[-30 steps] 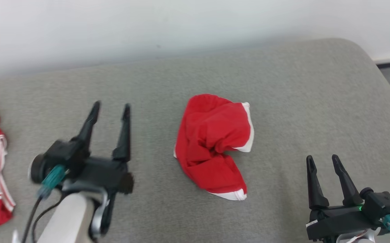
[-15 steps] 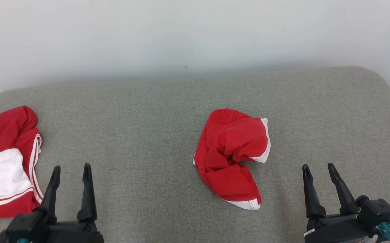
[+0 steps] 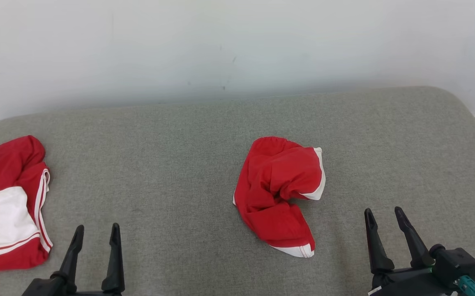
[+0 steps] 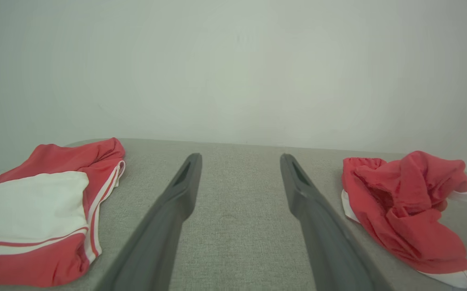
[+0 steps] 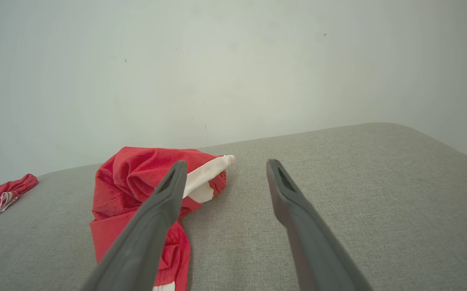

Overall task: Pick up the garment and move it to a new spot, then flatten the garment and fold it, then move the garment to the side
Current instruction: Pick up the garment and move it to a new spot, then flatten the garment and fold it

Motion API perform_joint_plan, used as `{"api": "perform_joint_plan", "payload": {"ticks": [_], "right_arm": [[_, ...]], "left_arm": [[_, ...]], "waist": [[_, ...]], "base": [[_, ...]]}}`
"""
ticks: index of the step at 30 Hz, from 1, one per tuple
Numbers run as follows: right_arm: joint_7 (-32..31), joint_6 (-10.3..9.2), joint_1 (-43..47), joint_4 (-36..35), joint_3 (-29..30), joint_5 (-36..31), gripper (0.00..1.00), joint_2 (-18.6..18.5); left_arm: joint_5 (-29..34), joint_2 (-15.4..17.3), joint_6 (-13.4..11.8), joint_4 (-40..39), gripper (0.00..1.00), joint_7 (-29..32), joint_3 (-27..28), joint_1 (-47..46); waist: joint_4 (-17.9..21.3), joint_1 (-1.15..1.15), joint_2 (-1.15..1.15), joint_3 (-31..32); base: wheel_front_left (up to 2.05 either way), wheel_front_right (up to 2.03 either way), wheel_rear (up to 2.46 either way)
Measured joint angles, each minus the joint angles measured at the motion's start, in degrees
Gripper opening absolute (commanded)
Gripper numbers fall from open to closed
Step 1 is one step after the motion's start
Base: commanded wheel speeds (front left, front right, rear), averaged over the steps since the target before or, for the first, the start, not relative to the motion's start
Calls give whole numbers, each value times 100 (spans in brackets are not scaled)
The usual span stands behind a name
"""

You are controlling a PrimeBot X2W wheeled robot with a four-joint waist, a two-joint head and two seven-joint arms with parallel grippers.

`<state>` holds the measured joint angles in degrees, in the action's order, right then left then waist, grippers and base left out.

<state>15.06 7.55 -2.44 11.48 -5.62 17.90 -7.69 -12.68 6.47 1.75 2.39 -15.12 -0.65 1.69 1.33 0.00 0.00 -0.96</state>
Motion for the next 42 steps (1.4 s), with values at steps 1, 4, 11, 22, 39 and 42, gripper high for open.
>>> {"api": "perform_joint_plan", "payload": {"ticks": [1, 4, 11, 22, 39, 42], "right_arm": [[-1, 0, 0, 2, -10, 16, 100, -4], [-11, 0, 1, 16, -38, 25, 100, -29], [-15, 0, 7, 63, -78, 60, 100, -34], [-15, 0, 9, 104, -98, 75, 100, -34], [-9, 0, 7, 141, -92, 88, 100, -37], [-23, 0, -18, 199, -260, 109, 100, -88]], "left_arm": [[40, -10, 43, 33, 100, 0, 5, -1], [89, -49, 112, 79, 100, 0, 69, -10], [222, -154, 232, 163, 100, 0, 210, -80], [358, -225, 337, 200, 100, 0, 337, -104], [431, -299, 415, 246, 100, 0, 375, -153], [455, -311, 427, 254, 100, 0, 370, -163]], "waist": [[5, 0, 0, 0], [18, 0, 0, -2], [29, 0, 0, -12], [30, 0, 0, -5], [-49, 0, 0, -80], [-77, 0, 0, -115]], "base": [[0, 0, 0], [0, 0, 0], [0, 0, 0], [0, 0, 0], [0, 0, 0], [0, 0, 0]]}}
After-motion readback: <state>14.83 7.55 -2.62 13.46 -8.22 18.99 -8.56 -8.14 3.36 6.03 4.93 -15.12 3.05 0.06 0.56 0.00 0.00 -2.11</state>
